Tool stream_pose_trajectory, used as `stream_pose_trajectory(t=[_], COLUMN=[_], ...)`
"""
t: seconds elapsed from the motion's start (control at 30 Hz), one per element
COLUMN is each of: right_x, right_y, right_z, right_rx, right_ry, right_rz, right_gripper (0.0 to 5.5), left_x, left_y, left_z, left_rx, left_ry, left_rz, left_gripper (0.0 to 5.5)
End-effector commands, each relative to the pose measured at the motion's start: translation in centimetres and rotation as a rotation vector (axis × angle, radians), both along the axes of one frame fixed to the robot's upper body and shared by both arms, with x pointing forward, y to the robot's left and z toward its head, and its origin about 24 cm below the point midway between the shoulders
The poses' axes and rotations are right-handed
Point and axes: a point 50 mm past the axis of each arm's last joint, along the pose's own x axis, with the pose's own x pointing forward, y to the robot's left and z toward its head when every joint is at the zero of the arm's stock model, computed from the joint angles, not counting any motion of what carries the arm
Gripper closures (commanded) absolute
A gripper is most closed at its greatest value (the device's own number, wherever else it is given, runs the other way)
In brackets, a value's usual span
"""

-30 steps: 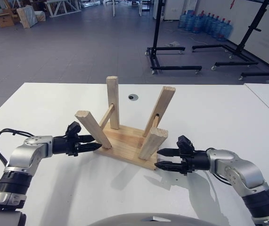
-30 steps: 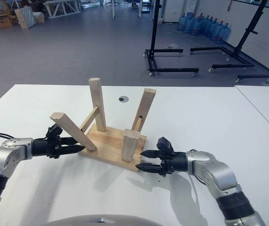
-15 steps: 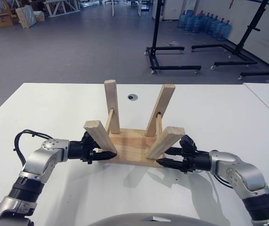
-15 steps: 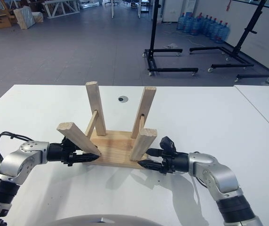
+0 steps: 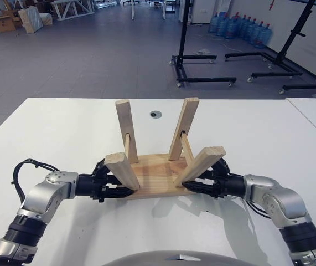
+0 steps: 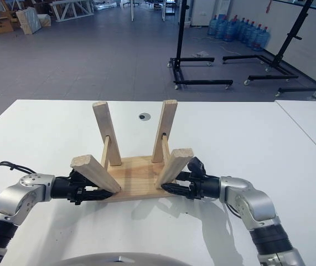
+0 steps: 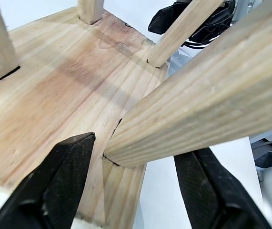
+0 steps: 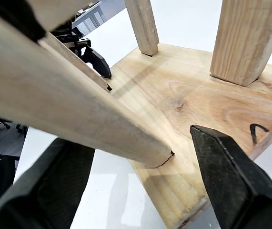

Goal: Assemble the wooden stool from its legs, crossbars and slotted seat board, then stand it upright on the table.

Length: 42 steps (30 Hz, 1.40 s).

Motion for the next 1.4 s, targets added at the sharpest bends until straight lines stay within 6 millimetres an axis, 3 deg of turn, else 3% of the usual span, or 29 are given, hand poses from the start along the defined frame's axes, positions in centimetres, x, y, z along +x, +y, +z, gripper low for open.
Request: stream_pose_trajectory(t=[0.03,0.1,0.23,0.33,0.5,0.63,0.77,0.83,0.97,1.07,1.17,1.23,1.33,1.4], right_x=[0.6,0.6,-0.1,-0.6,-1.2,-1.9,-0.1,0.3,1.9,3.2,3.4,3.0,-0.5,-2.5], right_y=[-0.1,0.1,0.4,0.3,0.7,0.8,0.0,-0.1,-1.1,-2.4,-4.3,-5.8,-8.0,-9.4], right_z=[0.4,0.3,0.1,-0.1,1.5,3.7,4.4,4.4,4.8,5.7,7.1,7.5,4.5,2.7], right_rx=[-0.005,-0.002,0.004,0.008,0.102,0.307,0.503,0.521,0.502,0.478,0.484,0.396,-0.107,-0.332], right_ry=[-0.005,0.005,0.042,0.057,0.098,0.182,0.283,0.311,0.26,0.17,0.086,0.009,-0.138,-0.176], right_rz=[0.017,0.035,0.078,0.079,0.078,0.023,-0.226,-0.299,-0.463,-0.569,-0.625,-0.657,-0.493,-0.339], right_gripper=[2.19,2.49,3.4,3.76,3.96,4.06,4.14,4.14,3.31,3.27,3.27,3.27,3.27,3.27], left_x=[-0.1,-0.1,0.2,0.1,-0.9,-1.9,0.9,2.1,3.2,4.3,4.6,4.0,1.1,0.5], left_y=[0.2,0.1,0.1,0.0,-1.1,-1.7,-1.7,-2.0,-1.5,-0.8,-0.2,0.5,2.2,4.2], left_z=[0.2,0.2,0.6,1.1,2.6,3.6,5.5,6.3,6.2,7.3,9.5,10.3,10.0,9.9], left_rx=[0.009,0.008,-0.02,-0.081,-0.231,-0.379,-0.459,-0.472,-0.474,-0.526,-0.594,-0.494,-0.22,-0.1], left_ry=[-0.004,-0.001,0.013,0.057,0.174,0.318,0.308,0.301,0.271,0.154,0.016,-0.132,-0.325,-0.351], left_rz=[0.002,-0.006,0.008,0.03,0.075,0.172,0.4,0.493,0.675,0.811,0.82,0.771,0.493,0.395], left_gripper=[2.59,2.59,3.35,3.59,3.75,3.81,4.14,4.14,3.36,2.94,2.9,2.9,2.9,2.9])
